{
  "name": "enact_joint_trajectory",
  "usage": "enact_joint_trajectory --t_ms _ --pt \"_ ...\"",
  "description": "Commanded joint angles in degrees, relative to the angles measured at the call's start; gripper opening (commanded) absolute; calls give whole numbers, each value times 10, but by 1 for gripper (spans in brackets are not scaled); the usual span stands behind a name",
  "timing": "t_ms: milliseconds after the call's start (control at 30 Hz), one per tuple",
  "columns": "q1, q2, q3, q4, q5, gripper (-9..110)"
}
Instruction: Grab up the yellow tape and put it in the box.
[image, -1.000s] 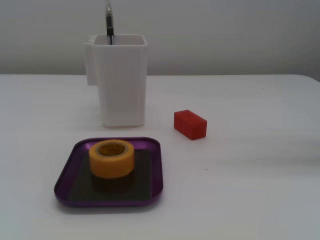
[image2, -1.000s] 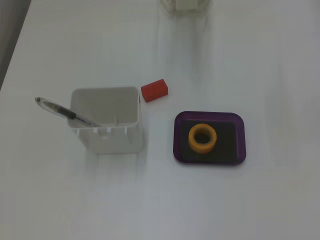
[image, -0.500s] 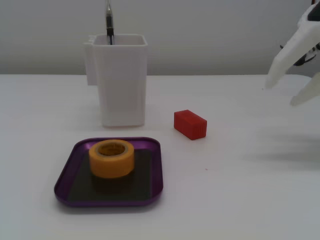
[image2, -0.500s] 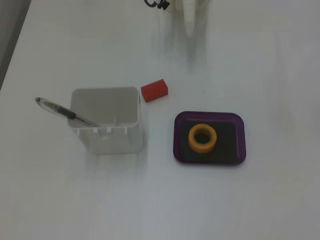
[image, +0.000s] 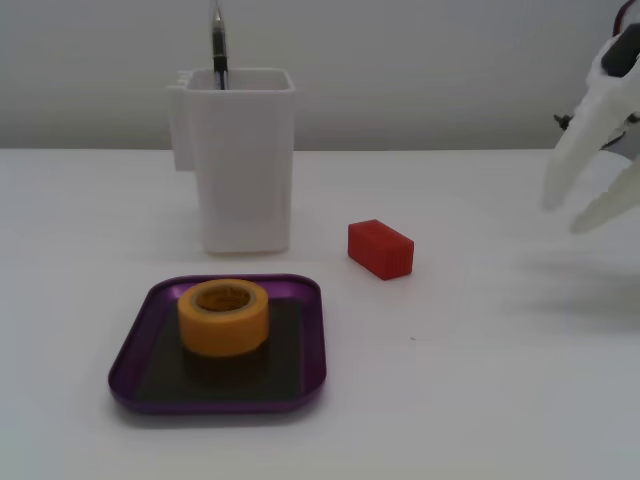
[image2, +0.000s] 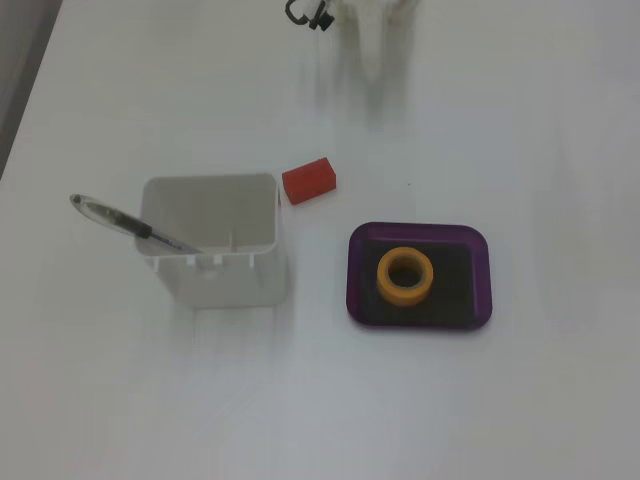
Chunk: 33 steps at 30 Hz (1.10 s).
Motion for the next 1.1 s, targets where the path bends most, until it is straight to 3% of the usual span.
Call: enact_joint_trajectory --t_ms 0,733,1067 --pt "28 32 17 2 2 0" --pt "43 32 67 -15 1 -1" --pt "37 32 169 -51 7 0"
